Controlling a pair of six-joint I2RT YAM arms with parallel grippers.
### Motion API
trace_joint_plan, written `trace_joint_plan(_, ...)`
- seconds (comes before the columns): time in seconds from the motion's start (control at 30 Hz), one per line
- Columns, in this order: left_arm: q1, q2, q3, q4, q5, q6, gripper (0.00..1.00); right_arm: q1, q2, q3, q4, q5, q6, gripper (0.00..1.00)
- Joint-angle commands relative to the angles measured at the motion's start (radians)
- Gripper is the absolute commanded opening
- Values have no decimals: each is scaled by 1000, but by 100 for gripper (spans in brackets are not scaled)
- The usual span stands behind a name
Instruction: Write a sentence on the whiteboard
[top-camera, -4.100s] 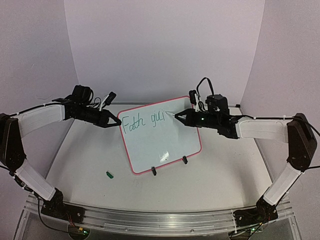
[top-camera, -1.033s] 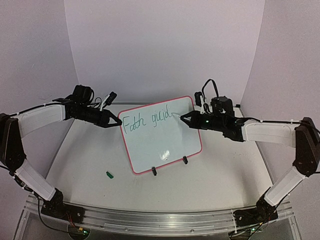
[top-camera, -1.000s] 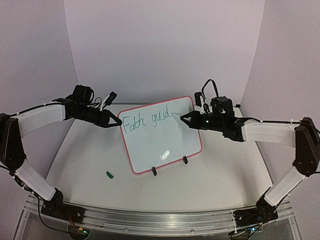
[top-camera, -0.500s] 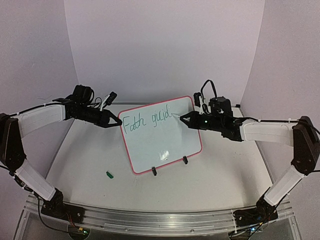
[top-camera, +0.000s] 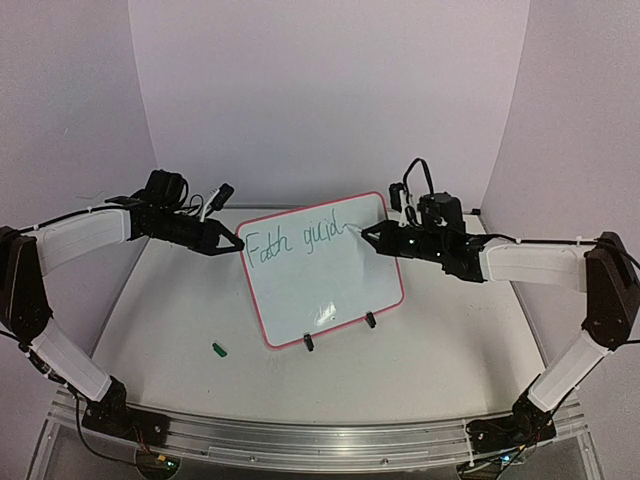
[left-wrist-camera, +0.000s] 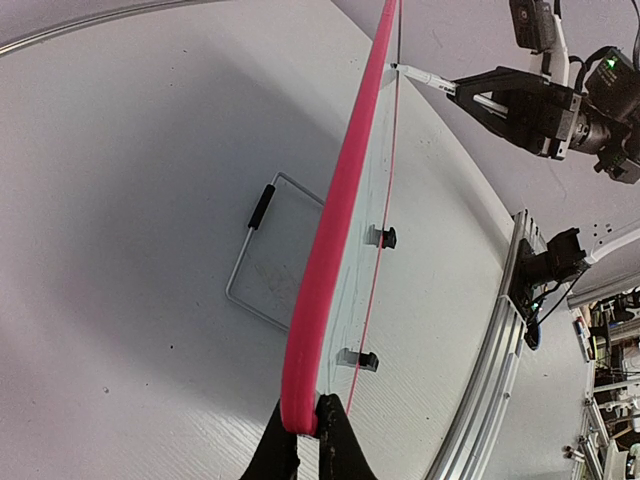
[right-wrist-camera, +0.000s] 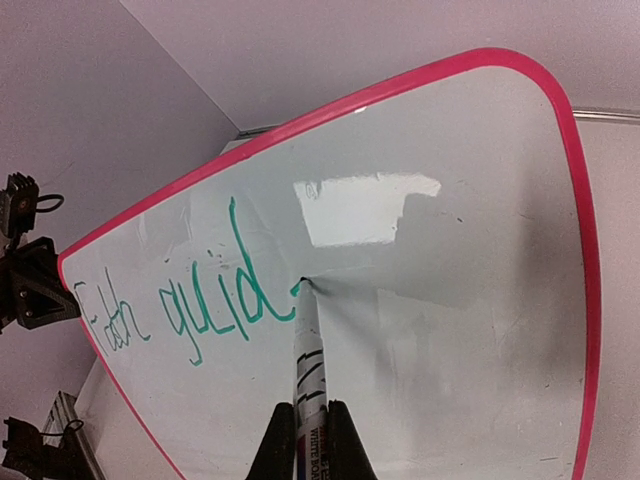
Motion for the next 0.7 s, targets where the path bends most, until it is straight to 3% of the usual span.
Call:
trace_joint_plan(0.0, -56, 43, -16, -99, -64, 94, 0, -8, -25, 15, 14, 53, 0, 0)
trace_joint_plan(0.67, -56, 46, -16, -100, -65, 94, 0, -8, 21, 55, 20, -52, -18, 0)
